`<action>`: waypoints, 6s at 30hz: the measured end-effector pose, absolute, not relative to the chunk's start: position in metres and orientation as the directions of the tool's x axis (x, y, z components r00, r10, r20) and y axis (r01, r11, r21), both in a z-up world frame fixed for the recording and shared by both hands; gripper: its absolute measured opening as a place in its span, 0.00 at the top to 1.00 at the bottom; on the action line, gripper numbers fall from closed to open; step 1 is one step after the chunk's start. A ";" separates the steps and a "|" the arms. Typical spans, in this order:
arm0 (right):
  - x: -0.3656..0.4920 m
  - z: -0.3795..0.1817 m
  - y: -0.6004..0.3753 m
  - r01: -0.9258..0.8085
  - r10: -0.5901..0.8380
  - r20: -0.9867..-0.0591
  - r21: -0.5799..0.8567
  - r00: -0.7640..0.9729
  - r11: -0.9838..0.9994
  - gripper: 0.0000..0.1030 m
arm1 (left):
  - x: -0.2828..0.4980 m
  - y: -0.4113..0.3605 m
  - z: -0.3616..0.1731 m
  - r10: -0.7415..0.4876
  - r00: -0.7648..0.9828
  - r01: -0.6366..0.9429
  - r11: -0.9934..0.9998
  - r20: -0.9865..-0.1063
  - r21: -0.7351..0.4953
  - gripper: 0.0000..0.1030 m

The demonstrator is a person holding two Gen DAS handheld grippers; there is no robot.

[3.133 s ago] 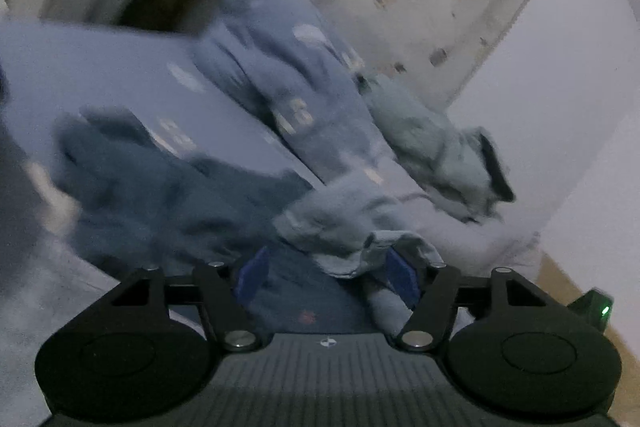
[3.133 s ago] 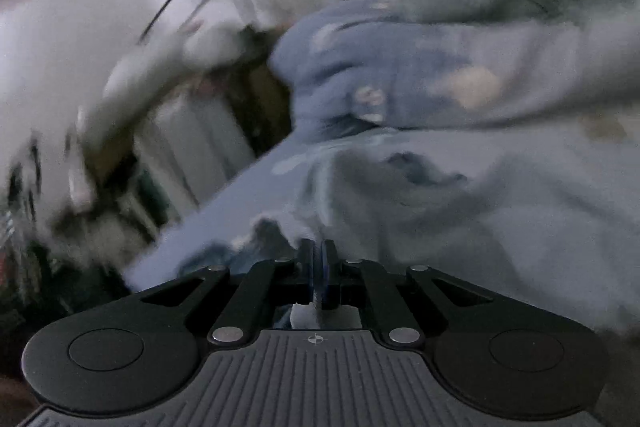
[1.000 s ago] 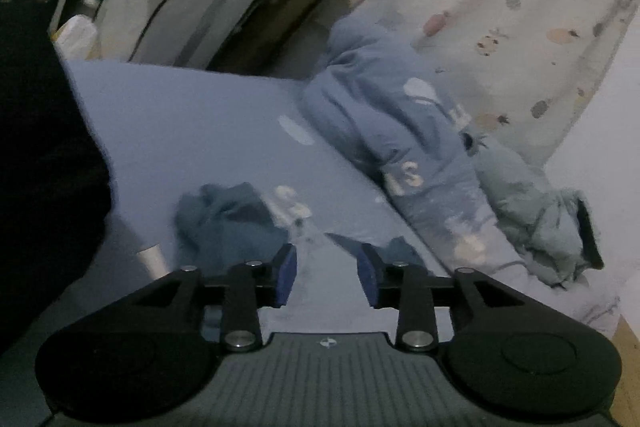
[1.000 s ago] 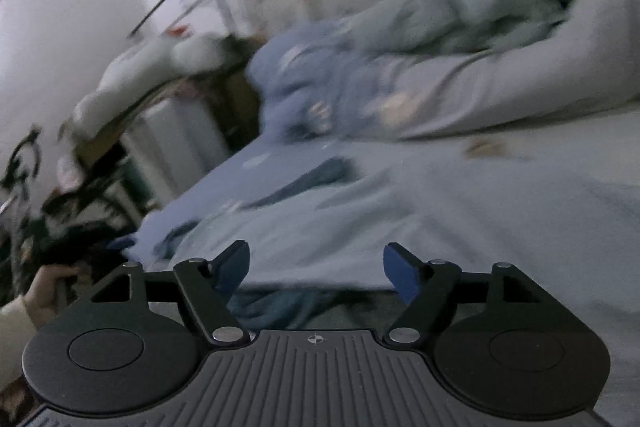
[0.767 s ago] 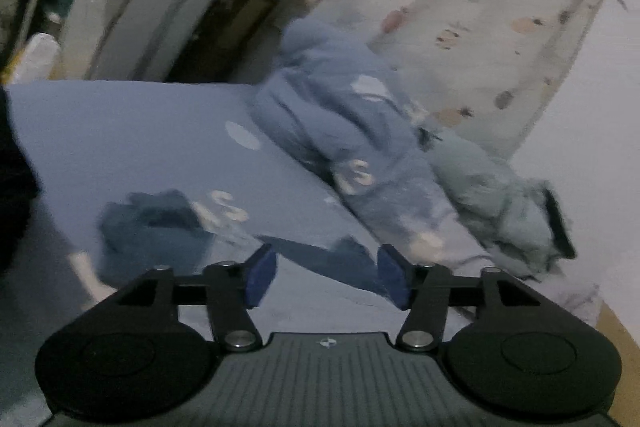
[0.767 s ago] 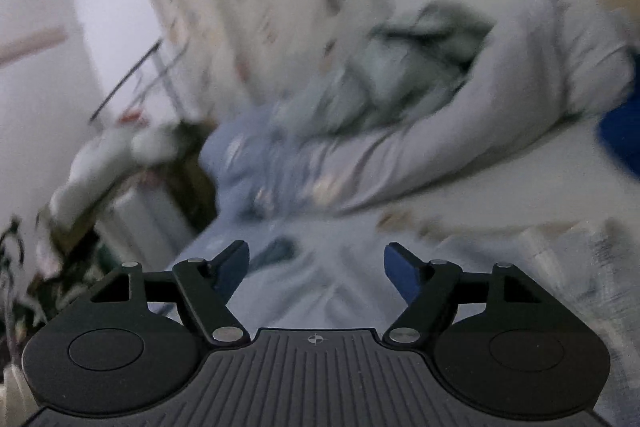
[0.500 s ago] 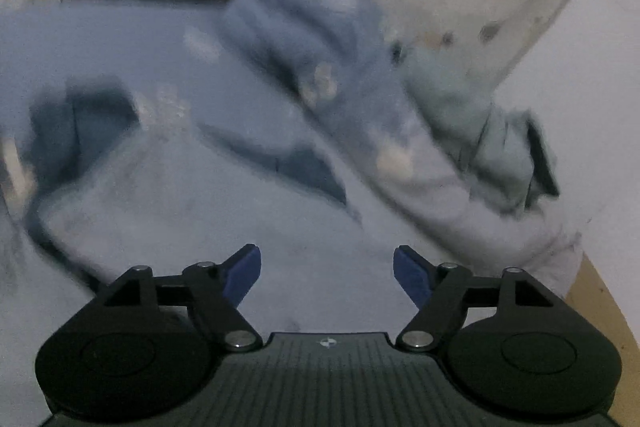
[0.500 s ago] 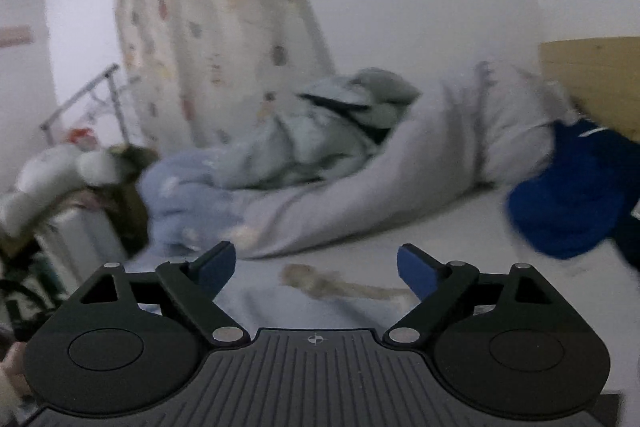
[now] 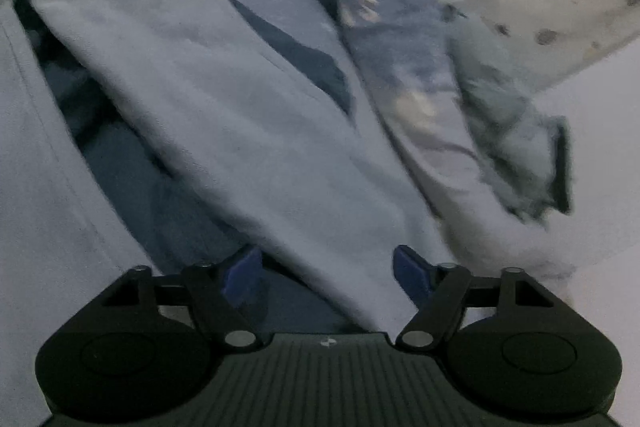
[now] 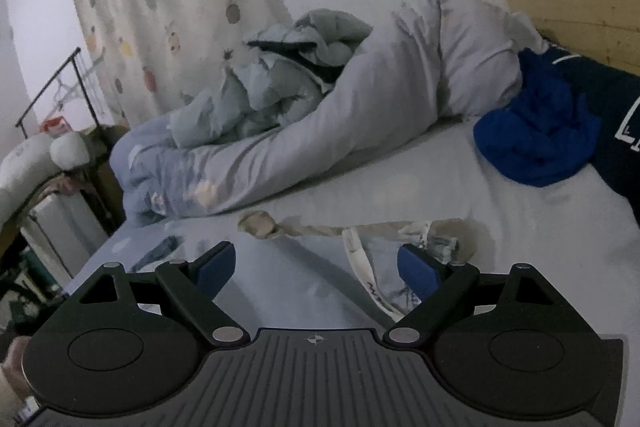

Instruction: Fold clothes

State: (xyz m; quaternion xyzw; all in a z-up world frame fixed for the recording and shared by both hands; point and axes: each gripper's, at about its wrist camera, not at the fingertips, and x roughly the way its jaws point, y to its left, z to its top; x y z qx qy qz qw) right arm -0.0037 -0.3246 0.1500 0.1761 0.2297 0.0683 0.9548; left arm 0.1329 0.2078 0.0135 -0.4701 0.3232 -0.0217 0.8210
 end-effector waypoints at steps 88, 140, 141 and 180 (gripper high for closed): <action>0.079 0.065 -0.260 -0.747 0.496 -0.685 -0.106 0.533 0.656 0.90 | 0.141 0.256 -0.029 -0.159 0.789 -0.402 0.597 -0.593 -0.694 0.82; 0.001 0.151 -0.112 -0.642 0.516 -0.633 0.039 0.577 0.766 0.04 | 0.142 0.431 -0.017 0.116 0.798 -0.500 0.676 -0.591 -0.541 0.93; -0.003 0.151 -0.117 -0.631 0.505 -0.637 0.038 0.583 0.775 0.04 | 0.143 0.430 -0.013 0.113 0.786 -0.502 0.690 -0.608 -0.521 0.87; 0.012 0.116 -0.071 -0.546 0.519 -0.674 0.200 0.526 0.814 0.04 | 0.292 0.409 0.018 0.121 0.833 -0.356 0.864 -0.540 -0.355 0.84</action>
